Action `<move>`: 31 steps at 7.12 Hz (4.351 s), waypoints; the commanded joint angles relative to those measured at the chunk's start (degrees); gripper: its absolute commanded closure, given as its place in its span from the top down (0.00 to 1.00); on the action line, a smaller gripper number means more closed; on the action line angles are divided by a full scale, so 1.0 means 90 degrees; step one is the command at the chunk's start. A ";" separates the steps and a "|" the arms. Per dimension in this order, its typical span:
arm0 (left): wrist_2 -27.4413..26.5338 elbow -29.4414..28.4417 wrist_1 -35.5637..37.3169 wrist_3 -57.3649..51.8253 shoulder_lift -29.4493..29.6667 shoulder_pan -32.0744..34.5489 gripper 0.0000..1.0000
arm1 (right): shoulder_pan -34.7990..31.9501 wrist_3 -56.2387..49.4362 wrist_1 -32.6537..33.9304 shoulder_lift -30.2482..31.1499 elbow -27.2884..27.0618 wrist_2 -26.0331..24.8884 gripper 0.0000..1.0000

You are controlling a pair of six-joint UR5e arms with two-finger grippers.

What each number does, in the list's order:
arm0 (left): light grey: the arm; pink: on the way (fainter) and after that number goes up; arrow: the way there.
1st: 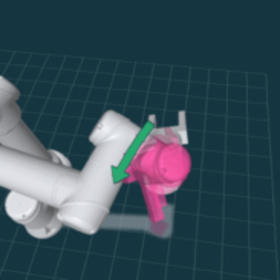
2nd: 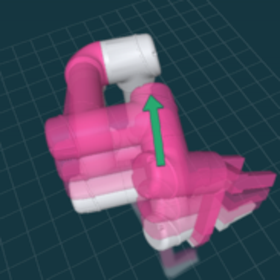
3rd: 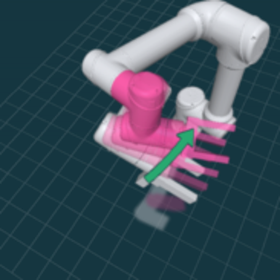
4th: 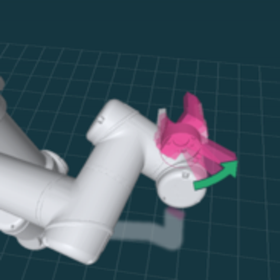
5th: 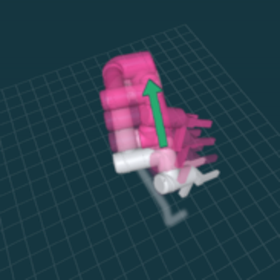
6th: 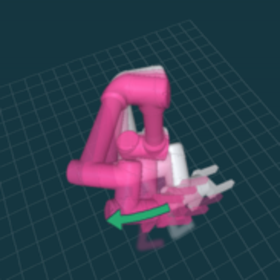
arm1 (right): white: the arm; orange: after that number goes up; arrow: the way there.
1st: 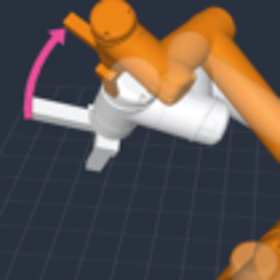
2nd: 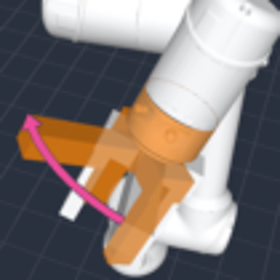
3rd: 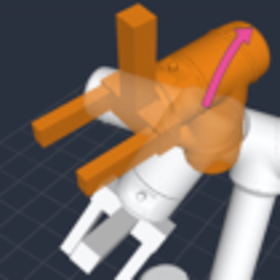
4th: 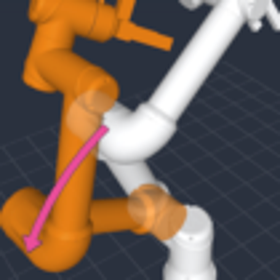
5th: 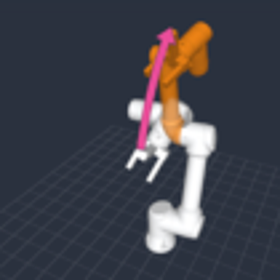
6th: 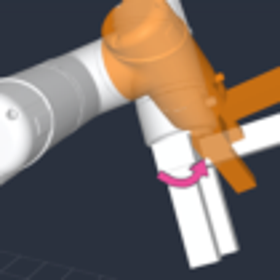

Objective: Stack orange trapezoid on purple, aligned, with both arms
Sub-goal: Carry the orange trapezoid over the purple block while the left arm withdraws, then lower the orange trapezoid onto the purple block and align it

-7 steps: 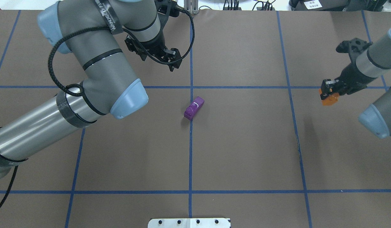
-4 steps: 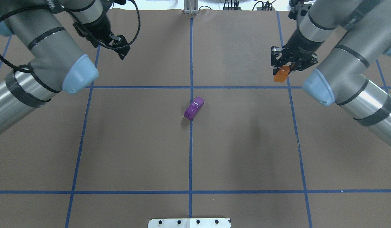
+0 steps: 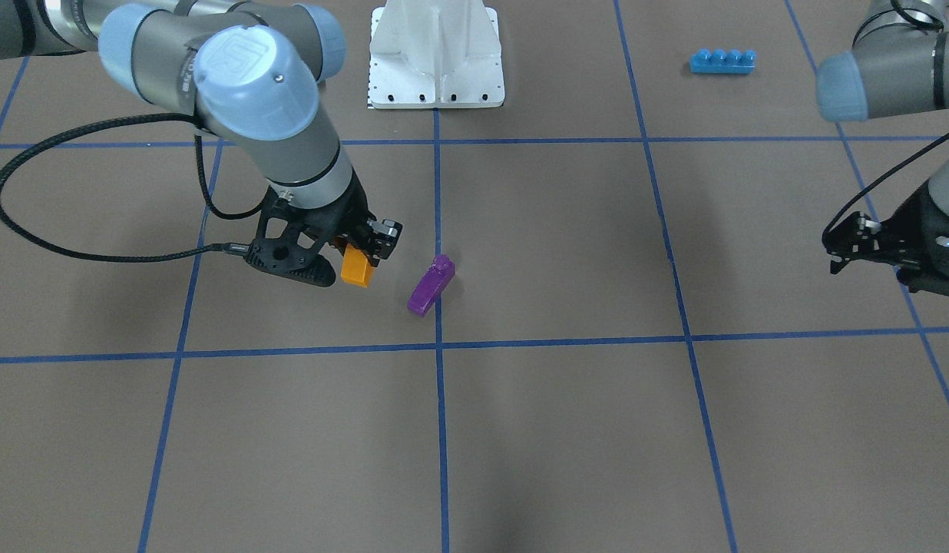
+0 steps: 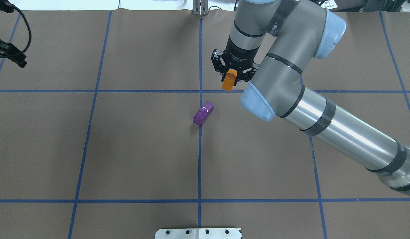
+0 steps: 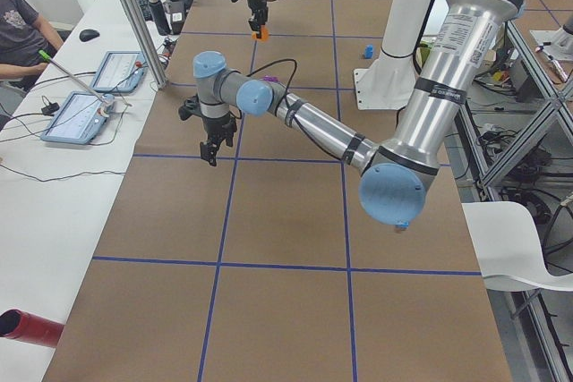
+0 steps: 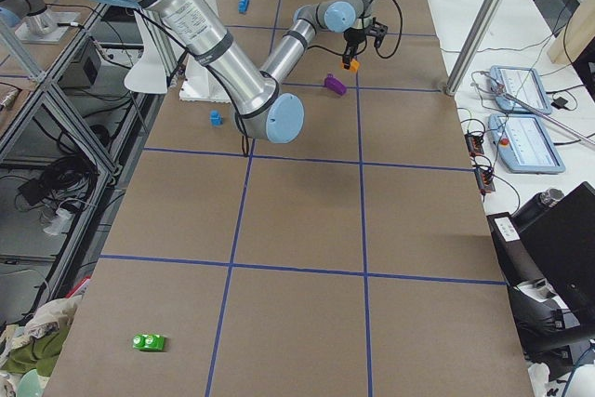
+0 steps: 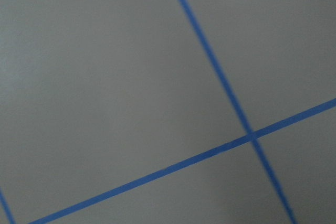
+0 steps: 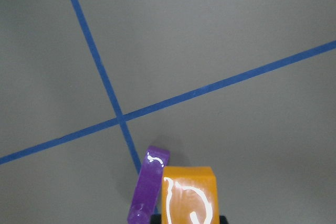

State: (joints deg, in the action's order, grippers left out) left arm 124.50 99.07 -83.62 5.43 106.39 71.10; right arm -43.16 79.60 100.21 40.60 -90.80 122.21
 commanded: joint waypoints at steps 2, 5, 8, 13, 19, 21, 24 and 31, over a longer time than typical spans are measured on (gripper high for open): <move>0.0092 -0.0448 -0.1117 -0.0124 -0.0688 0.0420 1.00 | 0.0731 0.1172 -0.0051 -0.0710 0.0712 -0.0901 0.00; 0.0092 -0.0783 -0.1109 -0.0135 -0.0786 0.0430 1.00 | 0.0917 0.2716 -0.0578 -0.0731 0.1261 -0.0912 0.00; 0.0092 -0.0793 -0.1089 -0.0076 -0.0757 0.0430 1.00 | 0.1064 0.2923 -0.0578 -0.0653 0.1271 -0.0912 0.00; 0.0092 -0.0842 -0.1090 -0.0076 -0.0708 0.0420 1.00 | 0.1084 0.2864 -0.0598 -0.0604 0.1485 -0.0912 0.00; 0.0092 -0.0842 -0.1089 -0.0095 -0.0708 0.0430 1.00 | 0.1113 0.2923 -0.1164 -0.0614 0.1808 -0.0912 0.00; 0.0092 -0.0842 -0.1089 -0.0095 -0.0698 0.0430 1.00 | 0.1123 0.2943 -0.1164 -0.0595 0.1808 -0.0912 0.00; 0.0083 -0.0842 -0.1089 -0.0095 -0.0689 0.0430 1.00 | 0.1123 0.3468 -0.1164 -0.0614 0.1808 -0.0903 0.00; 0.0082 -0.0852 -0.1089 -0.0095 -0.0659 0.0430 1.00 | 0.1210 0.3861 -0.1174 -0.0546 0.1808 -0.0903 0.00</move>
State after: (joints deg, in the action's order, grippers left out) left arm 125.25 91.41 -93.43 4.57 100.45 74.94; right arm -32.75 114.72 89.68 35.64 -74.53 114.13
